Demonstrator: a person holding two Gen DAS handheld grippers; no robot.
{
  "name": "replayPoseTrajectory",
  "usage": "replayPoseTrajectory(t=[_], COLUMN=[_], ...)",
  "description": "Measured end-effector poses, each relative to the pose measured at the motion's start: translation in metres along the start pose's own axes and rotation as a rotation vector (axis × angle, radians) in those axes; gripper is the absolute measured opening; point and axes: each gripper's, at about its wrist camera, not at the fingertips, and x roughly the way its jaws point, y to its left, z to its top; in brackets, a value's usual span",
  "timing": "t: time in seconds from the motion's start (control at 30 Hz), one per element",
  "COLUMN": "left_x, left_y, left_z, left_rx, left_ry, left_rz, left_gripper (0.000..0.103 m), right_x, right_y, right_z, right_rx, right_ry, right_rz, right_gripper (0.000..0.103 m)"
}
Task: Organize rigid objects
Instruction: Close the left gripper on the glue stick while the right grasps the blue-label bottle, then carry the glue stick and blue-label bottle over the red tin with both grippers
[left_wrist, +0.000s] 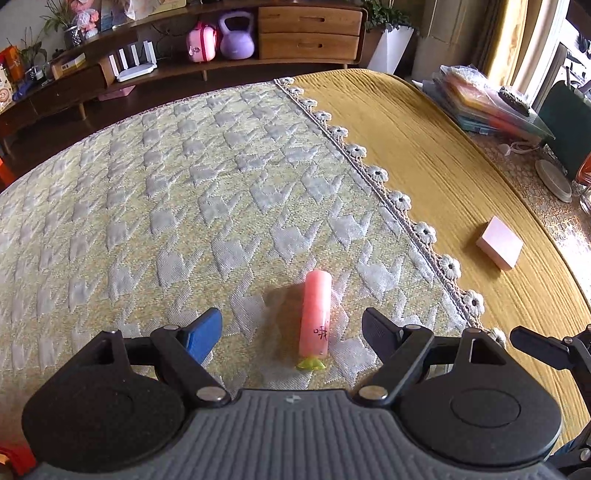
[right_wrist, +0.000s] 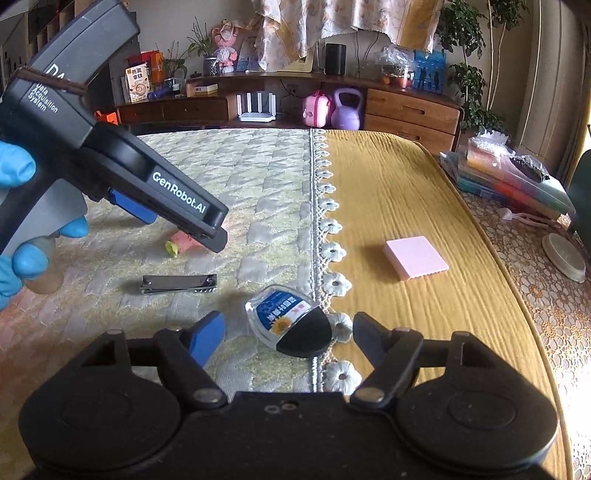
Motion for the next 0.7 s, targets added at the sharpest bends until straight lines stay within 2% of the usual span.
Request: replayPoseTrajectory(t=[0.1, 0.17, 0.27, 0.33, 0.37, 0.4, 0.47, 0.5, 0.53, 0.7], left_x=[0.004, 0.004, 0.000, -0.003, -0.004, -0.005, -0.006, -0.006, -0.006, -0.008], left_y=[-0.003, -0.005, -0.007, -0.009, -0.010, -0.011, -0.013, -0.013, -0.014, -0.010], left_z=[-0.001, -0.002, -0.002, -0.002, -0.003, -0.003, -0.004, -0.004, -0.005, -0.005], left_rx=[0.015, 0.024, 0.033, 0.034, 0.034, 0.034, 0.037, 0.039, 0.040, 0.030], left_ry=[-0.008, -0.019, -0.035, -0.045, -0.047, -0.049, -0.053, -0.052, -0.051, -0.039], left_rz=[0.010, 0.009, 0.006, 0.001, 0.002, 0.004, 0.015, 0.020, 0.020, 0.033], left_gripper=[0.082, 0.079, 0.065, 0.045, 0.040, 0.033, 0.029, 0.022, 0.018, 0.016], right_x=[0.002, 0.002, 0.001, 0.000, -0.002, -0.002, -0.003, -0.003, -0.004, -0.010], right_y=[0.000, 0.002, 0.004, 0.005, 0.006, 0.006, 0.008, 0.009, 0.009, 0.010], right_z=[0.000, 0.000, 0.000, -0.001, -0.002, -0.002, -0.003, -0.004, -0.004, -0.006], right_rx=[0.002, -0.004, 0.003, 0.002, 0.001, 0.002, -0.002, -0.003, 0.000, 0.023], right_ry=[-0.009, -0.017, -0.026, -0.034, -0.037, -0.038, -0.041, -0.042, -0.042, -0.036], right_rz=[-0.010, -0.019, -0.024, -0.038, -0.039, -0.042, -0.050, -0.052, -0.054, -0.047], right_gripper=[0.072, 0.067, 0.060, 0.052, 0.050, 0.050, 0.050, 0.050, 0.049, 0.049])
